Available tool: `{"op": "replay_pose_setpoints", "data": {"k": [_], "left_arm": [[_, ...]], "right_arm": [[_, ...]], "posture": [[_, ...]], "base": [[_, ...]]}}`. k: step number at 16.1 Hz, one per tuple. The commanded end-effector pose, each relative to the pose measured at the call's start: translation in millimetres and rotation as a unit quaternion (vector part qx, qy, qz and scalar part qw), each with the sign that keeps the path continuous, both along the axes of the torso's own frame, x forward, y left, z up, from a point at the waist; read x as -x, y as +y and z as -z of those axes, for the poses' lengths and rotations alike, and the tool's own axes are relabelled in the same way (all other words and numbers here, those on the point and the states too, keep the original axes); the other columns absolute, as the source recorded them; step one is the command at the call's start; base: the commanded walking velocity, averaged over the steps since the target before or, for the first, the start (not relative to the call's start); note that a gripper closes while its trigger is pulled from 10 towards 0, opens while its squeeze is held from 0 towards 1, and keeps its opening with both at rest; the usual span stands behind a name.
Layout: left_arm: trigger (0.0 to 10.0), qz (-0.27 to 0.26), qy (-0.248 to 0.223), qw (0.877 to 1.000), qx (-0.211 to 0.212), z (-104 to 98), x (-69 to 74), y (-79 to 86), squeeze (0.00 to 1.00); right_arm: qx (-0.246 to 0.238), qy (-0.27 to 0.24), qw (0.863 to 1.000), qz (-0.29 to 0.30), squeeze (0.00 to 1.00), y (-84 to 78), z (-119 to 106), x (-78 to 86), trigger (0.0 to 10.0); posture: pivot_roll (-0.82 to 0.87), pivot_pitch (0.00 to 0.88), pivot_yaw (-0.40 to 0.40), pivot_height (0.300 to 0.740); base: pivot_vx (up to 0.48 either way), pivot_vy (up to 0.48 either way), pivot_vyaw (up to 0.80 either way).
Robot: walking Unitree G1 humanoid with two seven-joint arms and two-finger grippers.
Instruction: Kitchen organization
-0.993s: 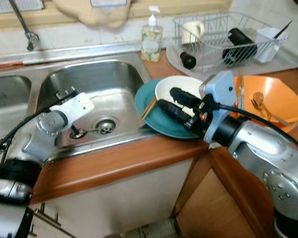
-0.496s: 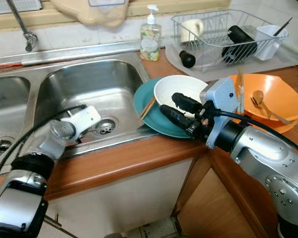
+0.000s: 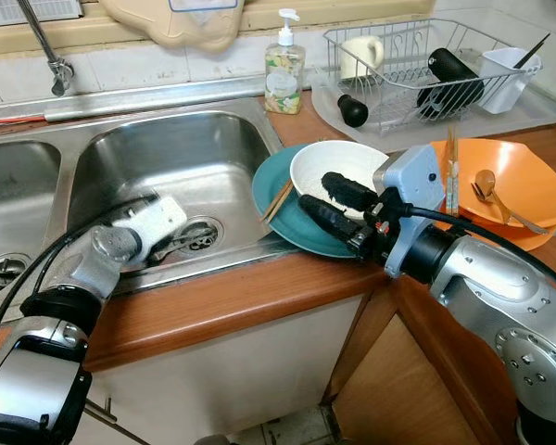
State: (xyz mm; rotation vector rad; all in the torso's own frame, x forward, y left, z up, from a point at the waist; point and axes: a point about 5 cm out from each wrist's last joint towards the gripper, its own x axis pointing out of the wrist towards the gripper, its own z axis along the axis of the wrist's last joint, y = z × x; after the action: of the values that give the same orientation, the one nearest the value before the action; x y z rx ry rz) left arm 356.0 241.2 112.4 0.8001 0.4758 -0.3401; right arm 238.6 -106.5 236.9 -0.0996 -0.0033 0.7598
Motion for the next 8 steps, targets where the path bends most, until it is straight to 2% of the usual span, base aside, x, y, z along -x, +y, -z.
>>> {"op": "replay_pose_setpoints", "data": {"k": [1,2,3,4,5,7,8], "left_arm": [[10.0,-0.011,-0.048,0.998,0.032,-8.0,-2.2,-1.6,0.0],[10.0,-0.014,-0.064,0.997,0.041,-10.1,-2.3,-1.9,0.0],[10.0,-0.027,-0.116,0.987,0.105,-20.0,-1.9,-5.3,0.0],[10.0,-0.028,-0.127,0.984,0.124,-23.0,-1.3,-6.8,0.0],[10.0,-0.012,-0.162,0.97,0.179,-35.1,2.2,-16.5,0.0],[10.0,-0.01,-0.185,0.942,0.282,-53.3,9.7,-32.4,0.0],[10.0,0.007,-0.196,0.933,0.303,-62.4,14.9,-41.2,0.0]], "right_arm": [[-0.006,0.001,1.0,0.028,0.0,-6.8,1.8,-4.5,10.0],[-0.008,0.0,0.999,0.034,0.0,-7.7,1.9,-5.3,10.0],[-0.017,-0.002,0.998,0.057,0.0,-10.7,2.4,-8.1,10.0],[-0.019,-0.004,0.998,0.064,0.0,-11.7,2.3,-8.9,10.0],[-0.039,-0.008,0.995,0.096,0.0,-14.8,2.6,-12.2,10.0],[-0.055,-0.014,0.99,0.126,0.0,-17.8,2.9,-15.6,10.0],[-0.056,-0.019,0.989,0.134,0.0,-19.3,2.8,-17.0,10.0]], "posture": [[-0.11,0.0,0.058,0.74],[-0.11,0.0,0.058,0.74],[-0.11,0.0,0.062,0.74],[-0.11,0.0,0.062,0.74],[-0.1,0.0,0.061,0.74],[-0.1,0.0,0.059,0.74],[-0.1,0.0,0.054,0.74]], "base": [[0.0,0.0,0.0],[0.0,0.0,0.0],[0.0,0.0,0.0],[0.0,0.0,0.0],[0.0,0.0,0.0],[0.0,0.0,0.0],[0.0,0.0,0.0]]}}
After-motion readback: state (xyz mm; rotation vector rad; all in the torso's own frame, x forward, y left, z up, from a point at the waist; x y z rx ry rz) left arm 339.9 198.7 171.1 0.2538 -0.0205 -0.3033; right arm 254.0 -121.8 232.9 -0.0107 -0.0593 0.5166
